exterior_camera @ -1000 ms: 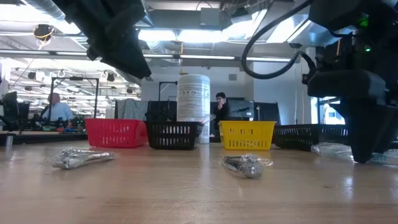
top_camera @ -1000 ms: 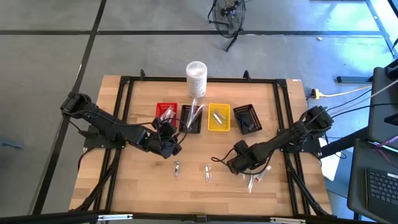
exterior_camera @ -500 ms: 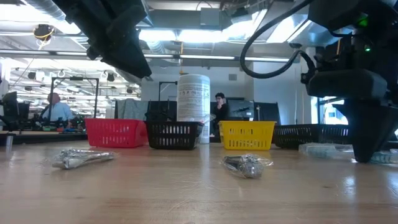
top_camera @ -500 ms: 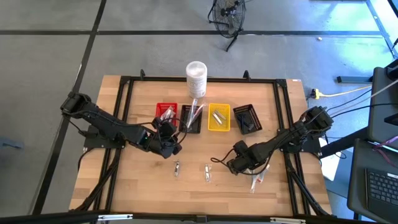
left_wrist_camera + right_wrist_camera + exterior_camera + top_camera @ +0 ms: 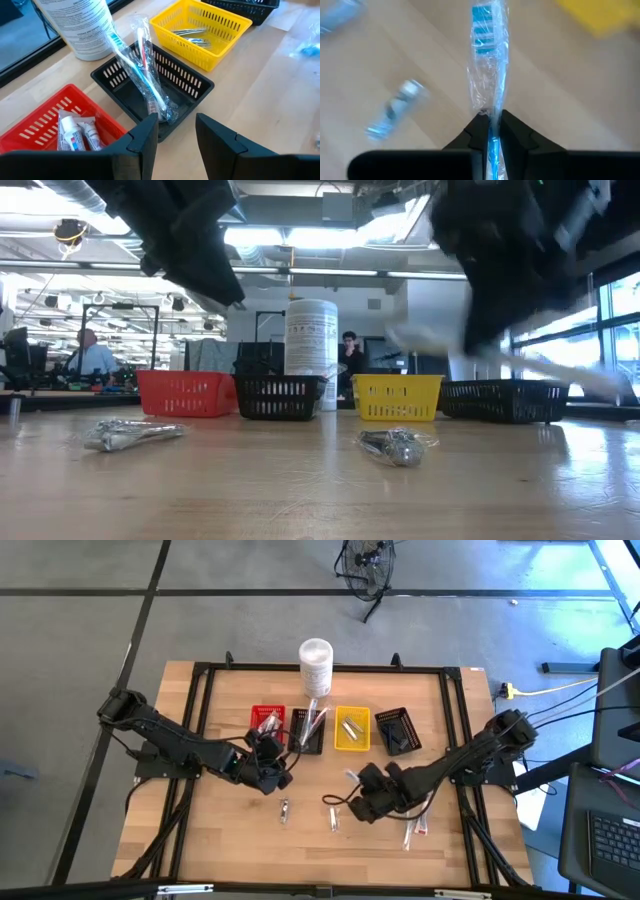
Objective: Pick & Place Travel size toiletries
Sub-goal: Put the blue toothbrush into the left black basket
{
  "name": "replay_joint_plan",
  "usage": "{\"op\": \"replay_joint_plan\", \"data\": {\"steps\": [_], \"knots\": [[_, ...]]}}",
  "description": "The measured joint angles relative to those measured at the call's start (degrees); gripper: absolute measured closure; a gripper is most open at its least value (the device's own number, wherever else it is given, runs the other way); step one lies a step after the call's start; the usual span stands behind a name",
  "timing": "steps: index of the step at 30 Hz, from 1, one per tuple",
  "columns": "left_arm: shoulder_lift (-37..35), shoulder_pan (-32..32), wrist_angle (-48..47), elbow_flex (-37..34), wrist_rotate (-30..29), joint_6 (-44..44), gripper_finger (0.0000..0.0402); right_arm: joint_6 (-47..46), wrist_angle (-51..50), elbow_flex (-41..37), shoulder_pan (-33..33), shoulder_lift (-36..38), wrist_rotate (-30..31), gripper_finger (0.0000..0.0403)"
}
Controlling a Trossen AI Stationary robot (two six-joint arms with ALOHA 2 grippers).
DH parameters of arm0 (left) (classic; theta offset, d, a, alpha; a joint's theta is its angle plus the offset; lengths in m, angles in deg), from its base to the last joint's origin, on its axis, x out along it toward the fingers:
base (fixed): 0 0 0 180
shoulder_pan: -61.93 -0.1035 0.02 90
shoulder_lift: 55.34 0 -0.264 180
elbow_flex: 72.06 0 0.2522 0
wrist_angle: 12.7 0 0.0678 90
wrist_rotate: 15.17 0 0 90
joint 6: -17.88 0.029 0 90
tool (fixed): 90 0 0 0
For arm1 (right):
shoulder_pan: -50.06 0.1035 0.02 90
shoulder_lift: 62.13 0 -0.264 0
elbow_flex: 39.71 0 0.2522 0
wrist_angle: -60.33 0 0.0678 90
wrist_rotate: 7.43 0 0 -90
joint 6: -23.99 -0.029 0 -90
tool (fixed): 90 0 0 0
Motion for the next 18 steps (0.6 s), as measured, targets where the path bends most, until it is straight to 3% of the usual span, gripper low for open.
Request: {"op": "replay_joint_plan", "data": {"steps": [10, 13, 18], "knots": [[0.0, 4.6, 9.5, 0.0, 0.3, 12.7, 0.0274, 31.5, 0.0, 14.9, -1.7, 5.2, 8.4, 0.0364], [0.0, 6.5, 13.0, 0.0, 1.5, 15.7, 0.0274, 38.0, 0.2, 14.3, -2.3, 8.2, 10.4, 0.0367], [0.0, 8.8, 16.8, -1.2, 2.6, 17.2, 0.0274, 35.0, 5.6, 4.2, -4.3, 12.8, 10.8, 0.0367]]}}
